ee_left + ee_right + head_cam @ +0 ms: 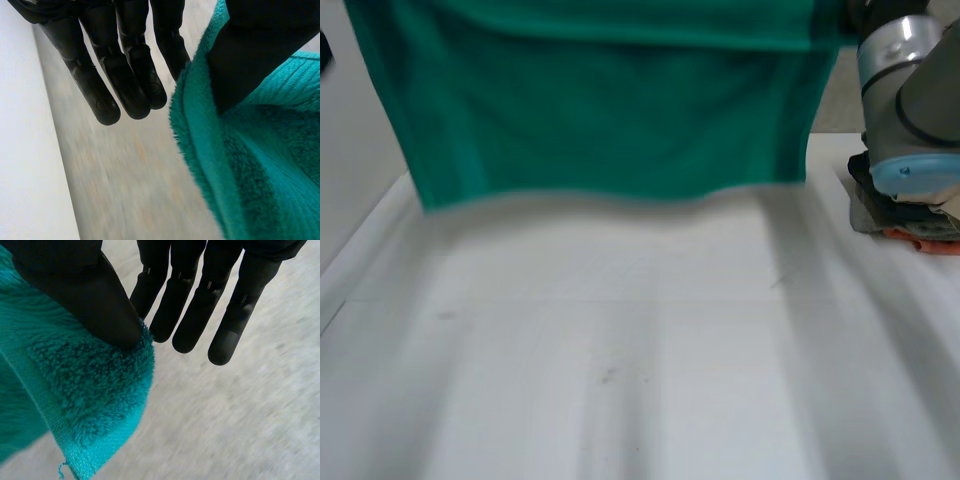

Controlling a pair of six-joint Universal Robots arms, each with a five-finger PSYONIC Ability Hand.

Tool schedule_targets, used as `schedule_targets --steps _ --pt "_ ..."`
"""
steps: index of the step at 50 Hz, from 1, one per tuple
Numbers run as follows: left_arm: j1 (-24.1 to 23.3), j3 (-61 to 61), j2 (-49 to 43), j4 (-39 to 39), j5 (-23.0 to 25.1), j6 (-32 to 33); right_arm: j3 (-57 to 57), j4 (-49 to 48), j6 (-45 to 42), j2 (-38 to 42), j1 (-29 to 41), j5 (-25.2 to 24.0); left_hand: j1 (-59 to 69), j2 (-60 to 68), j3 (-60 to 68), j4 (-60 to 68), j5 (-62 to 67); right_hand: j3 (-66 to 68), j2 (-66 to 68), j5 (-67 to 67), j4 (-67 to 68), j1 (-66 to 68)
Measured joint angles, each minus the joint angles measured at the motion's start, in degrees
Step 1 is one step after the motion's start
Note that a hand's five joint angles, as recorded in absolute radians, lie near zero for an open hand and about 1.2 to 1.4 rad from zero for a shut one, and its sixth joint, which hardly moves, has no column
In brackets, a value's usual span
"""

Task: Fold the laundry.

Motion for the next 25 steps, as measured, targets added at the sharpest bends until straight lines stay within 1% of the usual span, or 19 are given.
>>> schedule_targets --steps 3,6,9,11,15,16,18,19,21,24,25 --pt "-0.28 -0.53 2.11 2.83 -0.66 -1.66 2.57 -3.09 1.87 -2.13 -0.15 -1.65 0.00 0.00 0.00 0.01 0.00 0.00 0.00 0.26 0.00 0.00" --pt "-0.28 -4.09 3.58 1.89 -0.27 -1.97 6.46 -3.35 2.32 -3.65 -0.67 -3.32 0.00 0.00 0.00 0.13 0.00 0.00 0.00 0.26 0.00 0.00" --pt "0.00 -9.38 4.32 -0.01 0.27 -1.68 10.03 -1.83 2.19 -4.13 -1.38 -4.26 0.00 0.00 0.00 0.16 0.00 -0.01 0.00 0.27 0.00 0.00" --pt "0.34 -15.07 4.61 -0.98 0.68 -1.16 13.27 0.56 1.97 -3.82 -2.01 -5.05 0.00 0.00 0.00 0.16 0.00 0.00 0.00 0.27 0.00 0.00" --pt "0.77 -23.89 4.21 0.17 1.21 0.23 18.13 4.90 1.70 -2.46 -2.78 -6.60 0.00 0.03 0.00 0.17 0.00 0.00 0.00 0.27 0.01 0.00" --pt "0.91 -28.47 3.54 1.93 1.57 1.33 20.66 7.02 1.60 -1.44 -3.09 -7.54 0.00 0.03 0.00 0.18 0.00 0.00 0.00 0.27 0.01 0.00" --pt "1.03 -33.46 2.29 4.51 2.07 2.83 23.51 9.06 1.49 -0.06 -3.38 -8.64 0.00 0.03 0.00 0.18 0.00 0.00 0.00 0.26 0.01 0.00" --pt "1.03 -33.46 2.29 4.51 2.07 2.83 23.51 9.06 1.49 -0.06 -3.38 -8.64 0.00 0.03 0.00 0.18 0.00 0.00 0.00 0.26 0.01 0.00" --pt "1.18 -39.95 -0.37 8.89 3.00 5.85 27.36 10.96 1.18 2.12 -3.74 -9.82 0.00 0.03 0.01 0.18 0.00 0.00 0.00 0.26 0.01 0.00" --pt "1.32 -44.02 -2.69 12.25 3.82 8.65 29.34 11.55 0.88 3.32 -3.94 -10.29 0.00 0.03 0.01 0.18 0.00 0.00 0.00 0.27 0.01 0.00" --pt "1.46 -46.12 -4.11 13.95 4.41 10.57 30.85 11.81 0.53 4.20 -4.11 -10.54 -0.11 -0.10 -0.14 0.05 -0.08 0.00 0.00 0.26 0.01 0.00"
